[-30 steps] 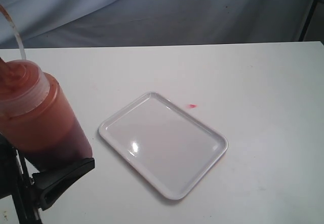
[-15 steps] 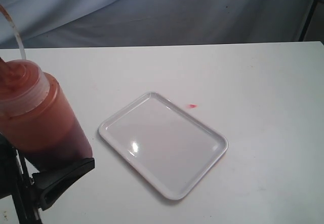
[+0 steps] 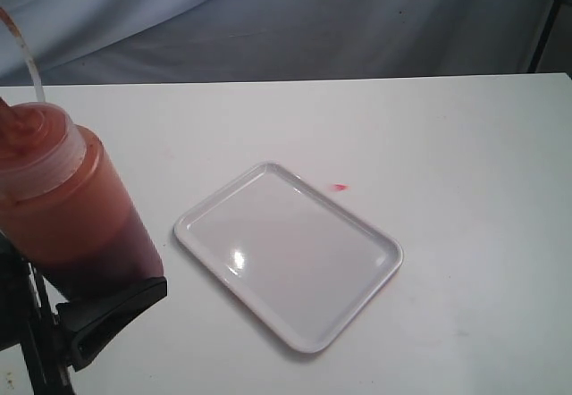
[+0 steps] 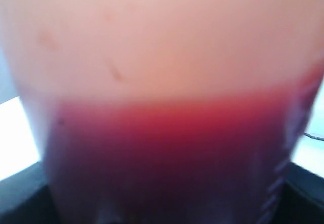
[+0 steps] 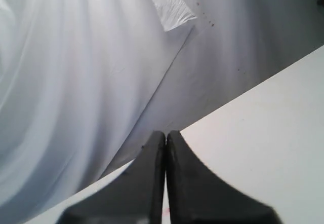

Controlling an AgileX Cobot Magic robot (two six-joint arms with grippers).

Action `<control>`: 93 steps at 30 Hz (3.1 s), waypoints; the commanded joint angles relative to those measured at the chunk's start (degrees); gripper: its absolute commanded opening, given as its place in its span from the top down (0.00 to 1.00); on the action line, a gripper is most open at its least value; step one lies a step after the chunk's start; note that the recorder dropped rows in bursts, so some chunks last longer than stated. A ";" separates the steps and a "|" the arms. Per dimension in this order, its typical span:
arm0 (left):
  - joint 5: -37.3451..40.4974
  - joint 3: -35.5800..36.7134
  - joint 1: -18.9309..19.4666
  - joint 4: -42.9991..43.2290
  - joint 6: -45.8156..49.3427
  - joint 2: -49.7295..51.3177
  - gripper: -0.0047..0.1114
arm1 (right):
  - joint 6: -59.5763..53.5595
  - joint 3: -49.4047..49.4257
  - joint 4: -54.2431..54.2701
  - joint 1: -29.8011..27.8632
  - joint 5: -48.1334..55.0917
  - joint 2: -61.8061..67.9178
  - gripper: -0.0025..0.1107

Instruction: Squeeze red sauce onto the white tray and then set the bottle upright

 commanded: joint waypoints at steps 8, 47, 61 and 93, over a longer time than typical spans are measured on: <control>-3.48 -5.19 -0.27 -3.97 -4.86 -0.41 0.96 | -5.77 0.16 -0.16 16.65 0.47 -0.35 0.98; 1.30 -9.12 -0.27 -4.89 -7.65 -0.41 0.96 | -15.31 -23.30 -55.59 29.65 4.92 20.22 0.98; 10.88 -9.12 -0.27 -5.05 -2.90 -0.41 0.96 | -5.07 -29.32 -68.12 29.65 5.45 40.79 0.98; 44.54 -28.65 -13.92 -4.17 -0.14 -0.41 0.96 | 8.86 -29.32 -71.30 29.65 6.51 40.79 0.98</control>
